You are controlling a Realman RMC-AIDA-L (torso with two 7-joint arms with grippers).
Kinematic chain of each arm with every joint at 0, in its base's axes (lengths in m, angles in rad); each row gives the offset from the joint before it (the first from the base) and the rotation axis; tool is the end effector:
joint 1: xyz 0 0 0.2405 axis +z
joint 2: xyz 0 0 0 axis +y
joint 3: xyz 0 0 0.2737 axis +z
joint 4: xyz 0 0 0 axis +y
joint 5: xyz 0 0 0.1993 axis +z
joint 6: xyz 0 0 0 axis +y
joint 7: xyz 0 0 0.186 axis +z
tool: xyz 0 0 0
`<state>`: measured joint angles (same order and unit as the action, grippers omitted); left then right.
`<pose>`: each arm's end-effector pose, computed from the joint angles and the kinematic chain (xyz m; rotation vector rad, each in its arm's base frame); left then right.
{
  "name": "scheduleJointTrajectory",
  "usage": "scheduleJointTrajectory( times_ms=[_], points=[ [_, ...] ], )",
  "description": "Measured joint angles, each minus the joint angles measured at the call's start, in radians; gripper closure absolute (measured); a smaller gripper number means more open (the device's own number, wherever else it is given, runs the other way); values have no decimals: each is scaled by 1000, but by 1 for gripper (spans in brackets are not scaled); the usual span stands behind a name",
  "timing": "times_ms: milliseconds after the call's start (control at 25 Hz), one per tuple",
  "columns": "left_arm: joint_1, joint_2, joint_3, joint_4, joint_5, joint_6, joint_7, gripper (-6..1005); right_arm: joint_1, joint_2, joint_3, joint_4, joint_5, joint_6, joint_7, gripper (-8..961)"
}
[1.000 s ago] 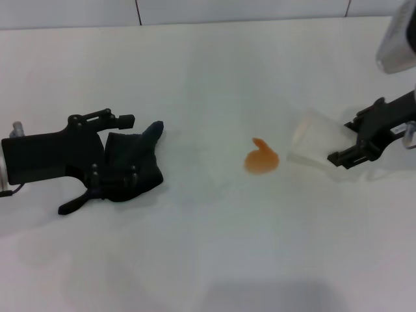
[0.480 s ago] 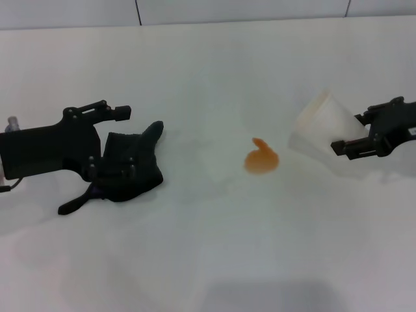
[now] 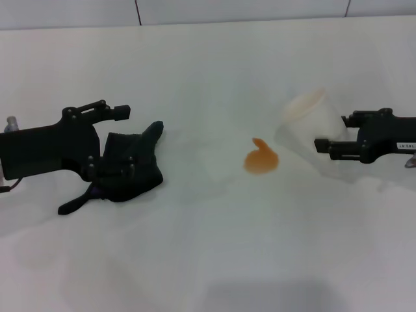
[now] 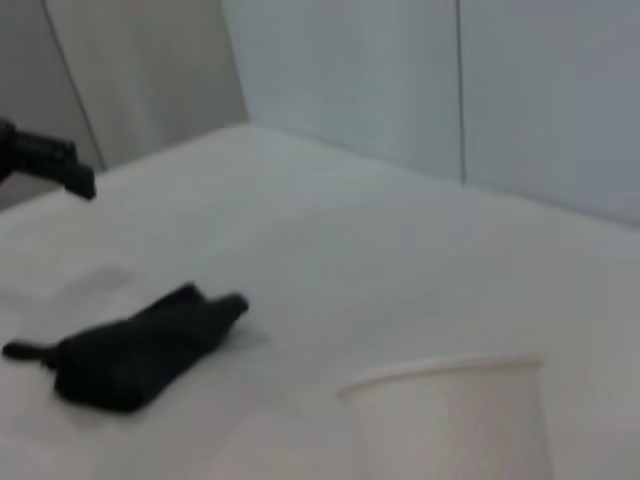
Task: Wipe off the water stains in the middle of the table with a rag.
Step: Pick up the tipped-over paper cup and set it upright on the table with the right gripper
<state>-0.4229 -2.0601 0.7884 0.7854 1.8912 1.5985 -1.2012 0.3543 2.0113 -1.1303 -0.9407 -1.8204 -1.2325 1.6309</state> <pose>-0.2605 0.3282 -0.0229 -2.7151 -0.2860 -0.6500 0.2792 0.3593 -0.0243 -2.5805 0.6679 0.3938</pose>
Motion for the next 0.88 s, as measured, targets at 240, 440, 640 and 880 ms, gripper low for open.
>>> scheduleJointTrajectory(
  times_ms=[240,440,640,880],
  points=[
    [4,0,0,0,0,0,-4,109,-1,0,45,123,143,62,-174,296],
    [5,-1,0,0,0,-3,-6,109,-2,0,96,200,187,74,-261,296],
    [4,-2,0,0,0,-7,-6,110,-3,0,122,260,206,78,-309,296],
    [1,0,0,0,0,-8,-6,110,-15,0,133,322,270,76,-383,297]
  ],
)
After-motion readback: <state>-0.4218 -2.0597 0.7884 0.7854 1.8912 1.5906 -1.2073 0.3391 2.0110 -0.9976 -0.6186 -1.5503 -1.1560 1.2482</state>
